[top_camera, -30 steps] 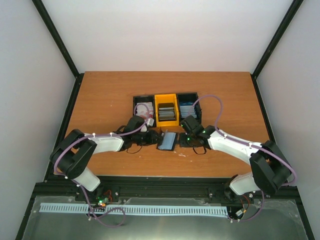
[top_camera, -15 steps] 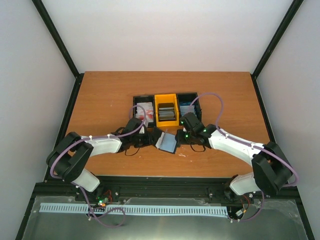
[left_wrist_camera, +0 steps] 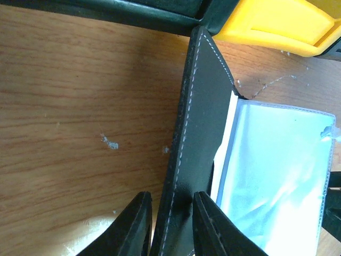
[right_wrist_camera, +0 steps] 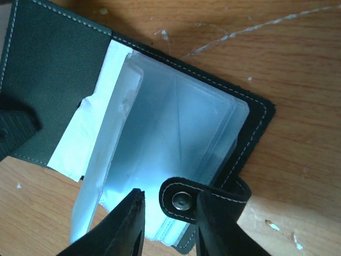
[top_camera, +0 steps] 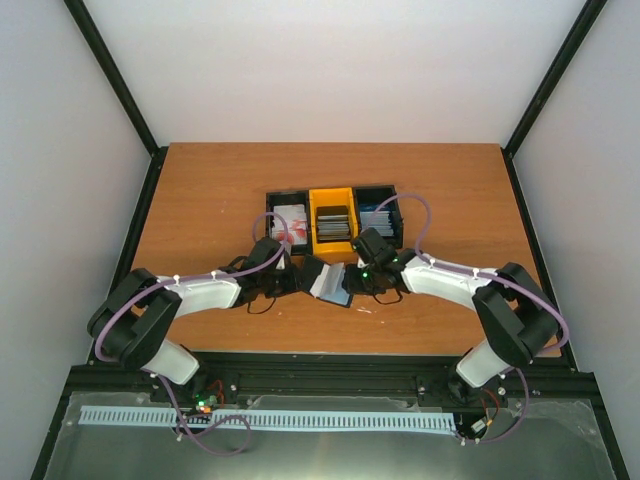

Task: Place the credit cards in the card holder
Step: Open the card holder at the center of the board.

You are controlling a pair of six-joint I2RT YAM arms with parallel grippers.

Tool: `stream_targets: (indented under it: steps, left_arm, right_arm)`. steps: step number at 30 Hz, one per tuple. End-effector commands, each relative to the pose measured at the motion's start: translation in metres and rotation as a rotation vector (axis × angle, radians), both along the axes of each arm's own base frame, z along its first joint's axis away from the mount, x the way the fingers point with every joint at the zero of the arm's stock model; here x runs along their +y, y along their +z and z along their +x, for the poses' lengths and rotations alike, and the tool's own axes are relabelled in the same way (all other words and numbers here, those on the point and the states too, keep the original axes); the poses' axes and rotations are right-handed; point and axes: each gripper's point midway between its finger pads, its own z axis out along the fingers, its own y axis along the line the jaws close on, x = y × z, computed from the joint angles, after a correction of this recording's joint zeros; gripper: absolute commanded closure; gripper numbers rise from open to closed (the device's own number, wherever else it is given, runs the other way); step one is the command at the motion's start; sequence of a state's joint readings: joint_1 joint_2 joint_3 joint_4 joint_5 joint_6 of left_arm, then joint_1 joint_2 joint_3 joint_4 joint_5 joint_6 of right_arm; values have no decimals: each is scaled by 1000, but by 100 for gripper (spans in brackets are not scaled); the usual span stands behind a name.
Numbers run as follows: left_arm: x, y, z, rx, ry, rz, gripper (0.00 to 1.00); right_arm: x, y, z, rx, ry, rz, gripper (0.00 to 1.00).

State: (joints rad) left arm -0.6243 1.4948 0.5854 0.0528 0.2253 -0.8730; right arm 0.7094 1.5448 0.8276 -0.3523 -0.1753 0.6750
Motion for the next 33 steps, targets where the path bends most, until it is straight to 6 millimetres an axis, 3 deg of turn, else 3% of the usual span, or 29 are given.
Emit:
stream_targets:
  steps: [1, 4, 8, 10, 13, 18, 19, 25, 30, 33]
  left_arm:
    - [-3, 6, 5, -11, 3, -16, 77]
    - [-4, 6, 5, -11, 1, -19, 78]
    - [-4, 8, 6, -15, -1, -22, 77]
    - [-4, 8, 6, -17, -3, -20, 78]
    - [-4, 9, 7, -21, -1, -18, 78]
    - [-3, 8, 6, -19, -3, -16, 79]
    - [-3, 7, 5, -17, -3, -15, 79]
    - [-4, 5, 5, -12, -5, -19, 79]
    - [-4, 5, 4, -10, -6, -22, 79]
    - [-5, 5, 3, -10, -9, -26, 79]
  right_arm:
    - [16, 2, 4, -2, 26, 40, 77]
    - [8, 2, 12, -41, 4, -39, 79]
    - [-14, 19, 26, -137, -57, -205, 60]
    - [-22, 33, 30, -183, -80, -244, 56]
    - [-18, 43, 26, -191, -68, -213, 59]
    - [-9, 19, -1, -89, -43, -180, 96]
    - [-9, 15, -6, -77, -42, -180, 97]
    - [4, 6, -30, -27, -1, -129, 97]
    - [14, -9, -21, -19, 2, -133, 78]
    - [22, -12, -14, -30, 0, -127, 75]
